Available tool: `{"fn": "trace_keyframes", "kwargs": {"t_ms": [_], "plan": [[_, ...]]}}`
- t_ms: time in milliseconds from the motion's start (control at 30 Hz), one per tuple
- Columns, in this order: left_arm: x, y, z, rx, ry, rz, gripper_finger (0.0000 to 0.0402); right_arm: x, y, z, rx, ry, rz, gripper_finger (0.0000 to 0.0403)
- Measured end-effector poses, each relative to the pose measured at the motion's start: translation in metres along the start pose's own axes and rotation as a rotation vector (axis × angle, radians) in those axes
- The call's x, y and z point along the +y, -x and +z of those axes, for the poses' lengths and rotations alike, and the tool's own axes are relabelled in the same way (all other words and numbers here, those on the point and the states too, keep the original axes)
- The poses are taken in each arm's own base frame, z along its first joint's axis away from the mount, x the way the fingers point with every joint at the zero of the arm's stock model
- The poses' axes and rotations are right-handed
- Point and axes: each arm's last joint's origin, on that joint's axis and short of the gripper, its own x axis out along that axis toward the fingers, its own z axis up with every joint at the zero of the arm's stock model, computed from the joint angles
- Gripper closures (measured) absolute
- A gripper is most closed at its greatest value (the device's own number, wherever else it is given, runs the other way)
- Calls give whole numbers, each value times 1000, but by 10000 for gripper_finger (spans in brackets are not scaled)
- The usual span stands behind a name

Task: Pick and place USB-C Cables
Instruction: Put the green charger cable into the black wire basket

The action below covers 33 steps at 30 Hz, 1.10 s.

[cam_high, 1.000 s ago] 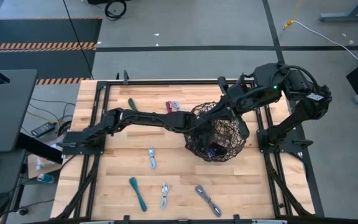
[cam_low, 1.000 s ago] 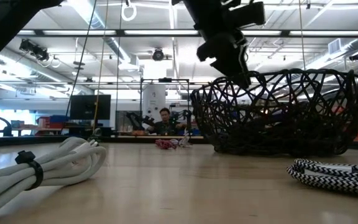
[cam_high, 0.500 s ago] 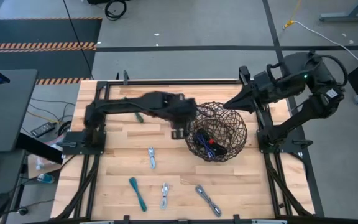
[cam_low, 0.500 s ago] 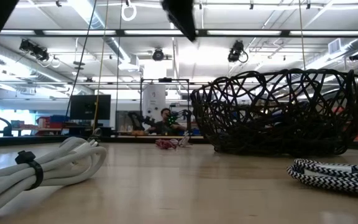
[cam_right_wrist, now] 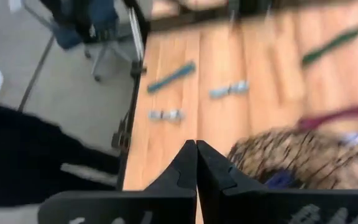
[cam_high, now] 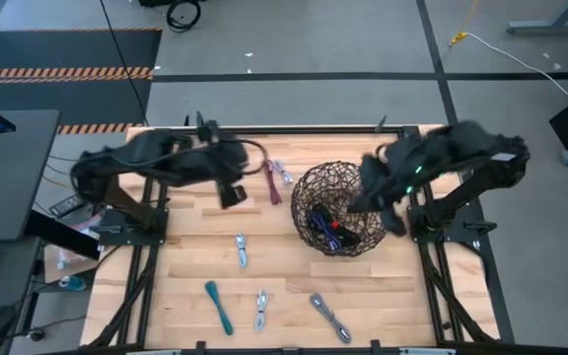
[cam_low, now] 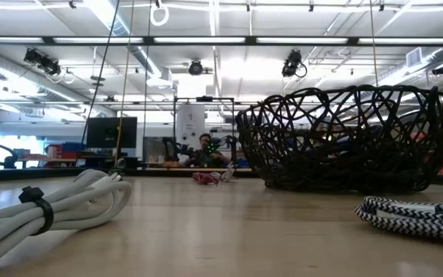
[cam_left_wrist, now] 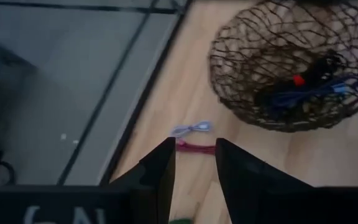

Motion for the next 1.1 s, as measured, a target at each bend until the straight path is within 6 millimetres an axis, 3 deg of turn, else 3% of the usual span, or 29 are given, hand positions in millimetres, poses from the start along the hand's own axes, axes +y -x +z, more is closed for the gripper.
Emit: {"fn": "trace_keyframes", "kwargs": {"t_ms": [200,533,900,1100], "plan": [[11,31,-18,-12,42,54,281,4,-56,-23,151,-173,-2,402],[11,39,-23,-12,-14,66,280,33,-135,-60,89,-462,168,402],[13,37,-23,-8,-15,73,280,34,-183,-107,38,-641,221,382],[13,37,-23,-9,10,73,280,27,-198,-130,146,-781,279,377]]}}
